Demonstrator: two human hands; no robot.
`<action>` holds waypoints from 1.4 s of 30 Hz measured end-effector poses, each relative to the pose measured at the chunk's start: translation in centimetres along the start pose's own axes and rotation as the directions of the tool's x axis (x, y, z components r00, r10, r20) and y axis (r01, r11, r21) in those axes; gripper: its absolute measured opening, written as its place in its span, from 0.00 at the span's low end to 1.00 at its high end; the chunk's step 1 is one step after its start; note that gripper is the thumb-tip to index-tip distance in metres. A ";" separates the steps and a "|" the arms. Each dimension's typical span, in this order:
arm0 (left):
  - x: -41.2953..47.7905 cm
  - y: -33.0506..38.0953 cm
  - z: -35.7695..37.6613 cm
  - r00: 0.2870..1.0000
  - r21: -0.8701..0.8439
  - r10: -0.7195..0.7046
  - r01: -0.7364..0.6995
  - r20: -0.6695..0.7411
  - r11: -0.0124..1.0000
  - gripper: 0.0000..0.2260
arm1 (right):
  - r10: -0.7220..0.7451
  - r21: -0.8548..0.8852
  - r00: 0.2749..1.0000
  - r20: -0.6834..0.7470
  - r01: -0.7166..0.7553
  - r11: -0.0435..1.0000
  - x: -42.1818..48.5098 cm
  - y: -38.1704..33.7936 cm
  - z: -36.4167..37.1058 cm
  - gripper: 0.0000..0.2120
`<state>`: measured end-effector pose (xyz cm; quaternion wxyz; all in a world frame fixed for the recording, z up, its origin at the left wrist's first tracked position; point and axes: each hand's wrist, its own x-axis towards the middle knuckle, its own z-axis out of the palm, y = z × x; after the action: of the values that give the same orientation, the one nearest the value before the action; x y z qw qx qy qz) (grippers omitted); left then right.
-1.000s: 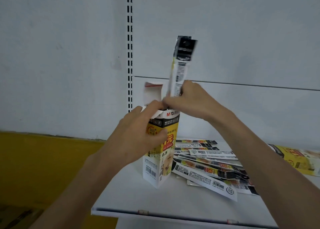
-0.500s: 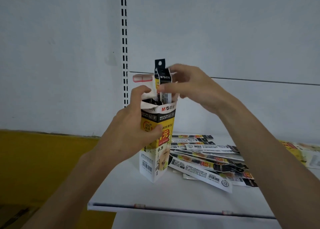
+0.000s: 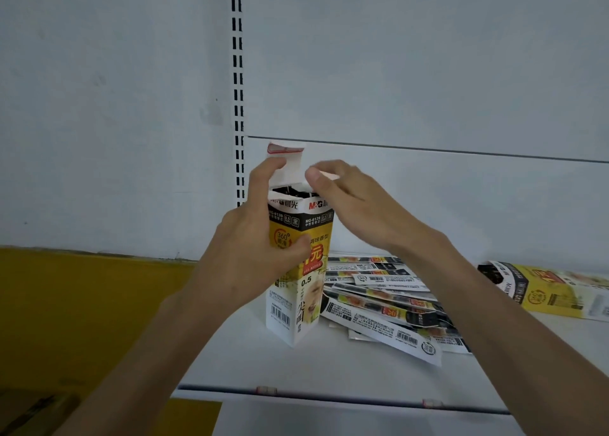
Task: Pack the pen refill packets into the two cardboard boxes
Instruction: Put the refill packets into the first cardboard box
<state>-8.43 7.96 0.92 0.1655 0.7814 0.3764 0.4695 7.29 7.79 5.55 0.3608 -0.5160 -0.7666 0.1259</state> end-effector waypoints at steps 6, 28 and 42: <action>-0.1 0.1 -0.1 1.000 -0.018 -0.023 0.023 0.006 1.000 0.34 | -0.069 0.177 0.982 -0.175 0.100 0.979 0.1 -0.3 -0.4 0.11; 2.8 4.6 -0.7 0.903 -0.280 -0.063 -0.064 -0.424 0.958 0.13 | 0.047 0.192 0.973 -0.227 -0.003 0.981 -4.7 5.2 0.1 0.27; 0.5 5.8 16.6 0.944 -0.177 0.038 0.022 0.328 0.984 0.22 | 0.474 -0.130 0.877 -0.076 -0.480 0.867 -18.6 19.5 -19.2 0.25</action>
<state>8.48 6.09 -3.57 0.2933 0.8325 0.2968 0.3644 37.91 -3.53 0.20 0.2959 -0.7167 -0.6147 0.1445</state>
